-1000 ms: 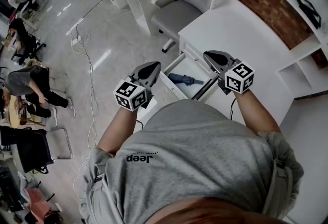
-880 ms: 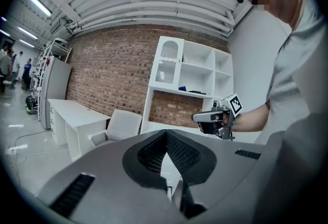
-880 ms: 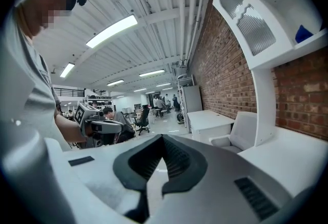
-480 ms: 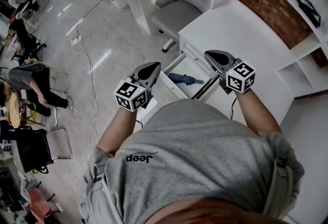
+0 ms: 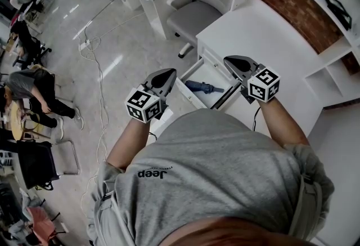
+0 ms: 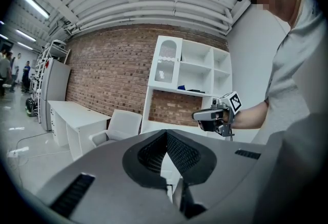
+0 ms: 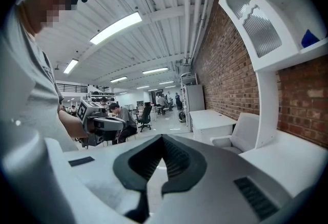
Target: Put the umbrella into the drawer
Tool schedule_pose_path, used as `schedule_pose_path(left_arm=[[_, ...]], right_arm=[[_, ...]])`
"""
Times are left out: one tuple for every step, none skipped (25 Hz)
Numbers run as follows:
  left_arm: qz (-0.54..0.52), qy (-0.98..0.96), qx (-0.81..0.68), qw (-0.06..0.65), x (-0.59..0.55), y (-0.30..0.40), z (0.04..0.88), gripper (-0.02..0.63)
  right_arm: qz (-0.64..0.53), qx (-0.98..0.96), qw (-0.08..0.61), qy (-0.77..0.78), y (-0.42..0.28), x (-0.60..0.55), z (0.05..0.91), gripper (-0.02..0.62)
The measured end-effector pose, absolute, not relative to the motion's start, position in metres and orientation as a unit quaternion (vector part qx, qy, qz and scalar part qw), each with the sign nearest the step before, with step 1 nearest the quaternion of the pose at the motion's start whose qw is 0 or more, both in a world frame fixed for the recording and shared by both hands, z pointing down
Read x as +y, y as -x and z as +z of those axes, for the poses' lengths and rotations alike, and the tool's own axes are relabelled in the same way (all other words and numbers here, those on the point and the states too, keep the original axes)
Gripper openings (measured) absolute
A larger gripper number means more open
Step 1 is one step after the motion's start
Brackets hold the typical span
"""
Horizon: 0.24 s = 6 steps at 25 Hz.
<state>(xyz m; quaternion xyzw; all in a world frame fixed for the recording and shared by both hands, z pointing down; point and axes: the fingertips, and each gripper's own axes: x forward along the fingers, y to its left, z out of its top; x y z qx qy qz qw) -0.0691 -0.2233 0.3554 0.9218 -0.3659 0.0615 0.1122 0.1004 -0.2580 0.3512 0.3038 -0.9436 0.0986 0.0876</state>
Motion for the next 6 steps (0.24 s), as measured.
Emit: schedule_pose_path(left_arm=[[0.062, -0.922, -0.366, 0.113, -0.2232, 0.0694, 0.3556, 0.018], [0.062, -0.921, -0.367, 0.113, -0.2232, 0.0696, 0.3558, 0.018], [0.061, -0.921, -0.367, 0.113, -0.2231, 0.0697, 0.356, 0.018], [0.061, -0.921, -0.367, 0.114, -0.2232, 0.0699, 0.3561, 0.018], [0.061, -0.921, -0.368, 0.113, -0.2232, 0.07, 0.3561, 0.018], [0.06, -0.921, -0.368, 0.113, -0.2232, 0.0701, 0.3561, 0.018]], right_arm=[[0.099, -0.944, 0.087, -0.303, -0.1002, -0.258, 0.351, 0.006], [0.099, -0.944, 0.087, -0.303, -0.1001, -0.258, 0.3509, 0.006], [0.099, -0.944, 0.087, -0.302, -0.1, -0.2581, 0.3509, 0.006], [0.1, -0.944, 0.086, -0.302, -0.0999, -0.2581, 0.351, 0.006], [0.1, -0.944, 0.086, -0.302, -0.0997, -0.2581, 0.3511, 0.006], [0.1, -0.944, 0.085, -0.301, -0.0996, -0.2581, 0.3512, 0.006]])
